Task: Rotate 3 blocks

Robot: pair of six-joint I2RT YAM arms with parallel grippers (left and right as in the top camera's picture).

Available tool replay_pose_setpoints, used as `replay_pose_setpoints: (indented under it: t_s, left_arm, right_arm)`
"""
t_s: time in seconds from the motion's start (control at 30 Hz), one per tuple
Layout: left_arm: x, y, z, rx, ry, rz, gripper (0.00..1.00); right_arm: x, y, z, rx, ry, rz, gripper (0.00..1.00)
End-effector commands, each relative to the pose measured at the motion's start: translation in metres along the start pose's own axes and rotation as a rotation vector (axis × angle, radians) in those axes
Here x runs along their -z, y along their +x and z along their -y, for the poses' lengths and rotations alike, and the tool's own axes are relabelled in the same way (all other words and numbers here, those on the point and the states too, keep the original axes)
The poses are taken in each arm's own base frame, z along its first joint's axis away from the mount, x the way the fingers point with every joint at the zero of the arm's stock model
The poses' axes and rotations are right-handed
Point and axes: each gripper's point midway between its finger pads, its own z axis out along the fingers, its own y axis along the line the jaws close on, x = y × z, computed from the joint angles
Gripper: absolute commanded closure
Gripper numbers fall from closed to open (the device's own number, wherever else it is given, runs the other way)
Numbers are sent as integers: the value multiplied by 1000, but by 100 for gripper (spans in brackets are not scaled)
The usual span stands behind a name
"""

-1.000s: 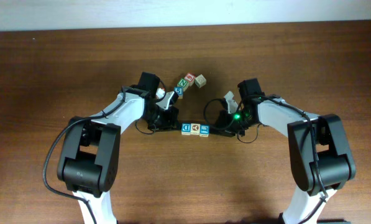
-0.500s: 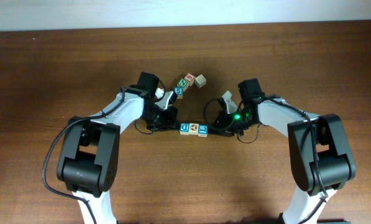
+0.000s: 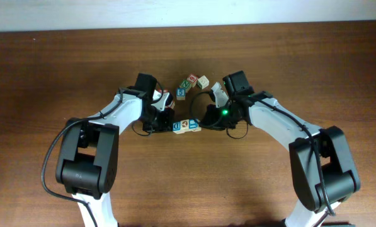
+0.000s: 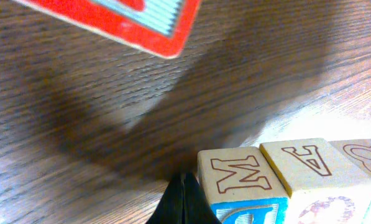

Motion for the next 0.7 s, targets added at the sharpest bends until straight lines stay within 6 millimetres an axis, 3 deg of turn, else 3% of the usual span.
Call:
replay_pose_setpoints:
  t_s: [0.0,0.17,0.27,0.4,0.53,0.67]
  left_arm:
    - [-7,11,29,-21,124,-47,100]
    - [-7,11,29,-20,123,-47,100]
    - [-8,11,26,-15,107,-46,100]
    - [1,11,-7,14,-101,-56,100]
    - [4,10,-26,11,-219,-45,100]
    - [9,8,-46,9,-337,-30,100]
  right_arm:
    - [-8,3,-44,87,-46,-4,96]
    - [-16,7,-49,115,-8,3,96]
    - [-17,6,-36,55,71,17,96]
    - [-24,10,-13,-19,160,2,96]
    - [-35,12,10,-46,237,-5,96]
    - [-33,13,18,-54,279,-3,96]
